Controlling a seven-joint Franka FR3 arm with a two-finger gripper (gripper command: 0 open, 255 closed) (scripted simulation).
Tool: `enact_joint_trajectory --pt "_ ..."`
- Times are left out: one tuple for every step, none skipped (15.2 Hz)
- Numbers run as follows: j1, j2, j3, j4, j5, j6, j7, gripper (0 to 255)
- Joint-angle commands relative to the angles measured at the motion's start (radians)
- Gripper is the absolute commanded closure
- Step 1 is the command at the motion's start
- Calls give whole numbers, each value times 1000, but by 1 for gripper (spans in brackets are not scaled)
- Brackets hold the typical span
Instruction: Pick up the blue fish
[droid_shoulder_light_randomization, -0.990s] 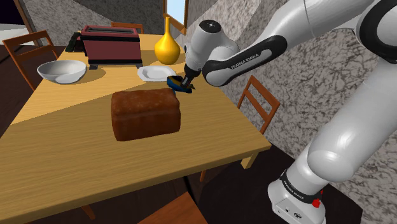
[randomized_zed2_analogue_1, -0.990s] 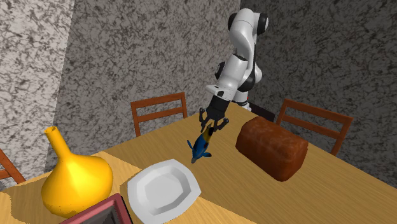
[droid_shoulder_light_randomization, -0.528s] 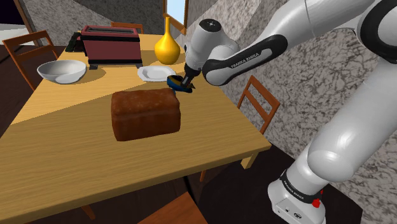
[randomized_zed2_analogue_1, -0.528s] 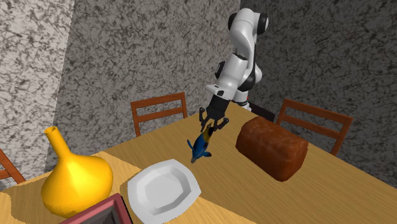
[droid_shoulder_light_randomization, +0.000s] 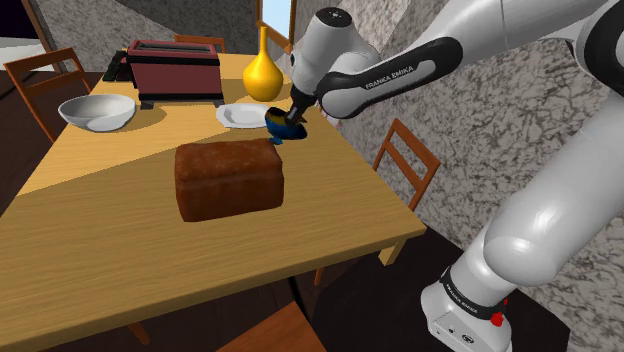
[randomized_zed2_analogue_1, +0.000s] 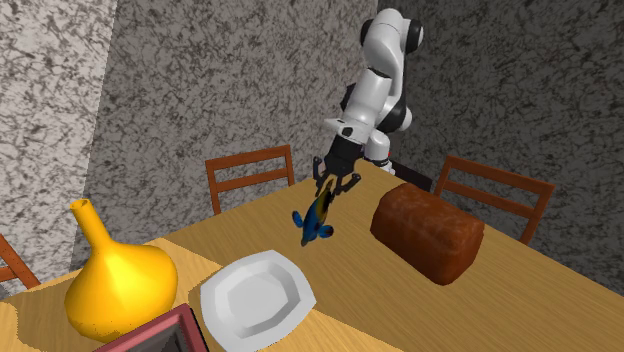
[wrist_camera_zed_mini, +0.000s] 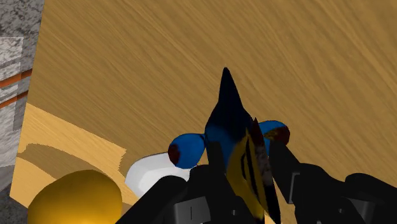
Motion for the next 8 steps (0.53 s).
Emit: enact_joint_trajectory --pt "3 -16 0 11 18 -25 -17 255" --pt "4 -21 0 19 25 -37 -25 255" --pt "5 -27 0 26 32 -49 -33 255" --pt "6 -32 0 34 39 -61 -40 255" --pt "7 -37 0 42 46 -73 -47 255" --pt "8 -41 0 50 52 -85 -54 255" --pt "8 -42 0 51 53 -87 -55 255" --pt "8 -42 0 51 53 -87 -55 255"
